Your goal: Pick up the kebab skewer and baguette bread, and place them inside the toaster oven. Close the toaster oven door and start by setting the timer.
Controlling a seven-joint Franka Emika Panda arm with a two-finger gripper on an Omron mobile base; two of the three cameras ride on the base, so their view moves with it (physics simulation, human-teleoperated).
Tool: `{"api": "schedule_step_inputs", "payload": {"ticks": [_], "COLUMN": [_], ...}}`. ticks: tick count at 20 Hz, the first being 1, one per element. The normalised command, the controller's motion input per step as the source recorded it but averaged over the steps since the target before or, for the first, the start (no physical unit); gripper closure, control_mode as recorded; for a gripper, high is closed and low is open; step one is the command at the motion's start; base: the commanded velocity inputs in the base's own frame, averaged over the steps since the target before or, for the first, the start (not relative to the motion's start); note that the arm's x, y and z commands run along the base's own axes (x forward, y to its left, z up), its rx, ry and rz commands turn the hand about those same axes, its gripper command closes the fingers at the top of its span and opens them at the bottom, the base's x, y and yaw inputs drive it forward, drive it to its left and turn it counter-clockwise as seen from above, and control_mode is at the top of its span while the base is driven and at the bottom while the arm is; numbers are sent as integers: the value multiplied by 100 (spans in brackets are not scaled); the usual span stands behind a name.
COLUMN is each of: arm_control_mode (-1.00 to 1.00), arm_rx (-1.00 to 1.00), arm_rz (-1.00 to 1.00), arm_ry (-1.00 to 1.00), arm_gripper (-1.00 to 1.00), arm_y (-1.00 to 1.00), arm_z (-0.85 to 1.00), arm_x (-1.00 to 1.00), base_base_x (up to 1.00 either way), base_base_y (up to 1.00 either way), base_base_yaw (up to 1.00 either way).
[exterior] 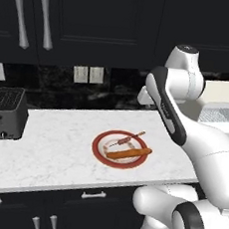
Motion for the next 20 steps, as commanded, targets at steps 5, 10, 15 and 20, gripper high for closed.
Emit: {"api": "schedule_step_inputs", "payload": {"ticks": [5,10,15,20], "arm_control_mode": [100,100,100,100], "arm_rx": [0,0,0,0], "arm_rz": [0,0,0,0], "arm_ry": [0,0,0,0], "arm_gripper": [-100,-100,-100,-100], "arm_y": [0,0,0,0], "arm_z": [0,0,0,0], "arm_x": [0,0,0,0], "base_base_x": [0,0,0,0], "base_base_y": [-41,-44,-38,-41], "base_base_yaw": [0,0,0,0]}}
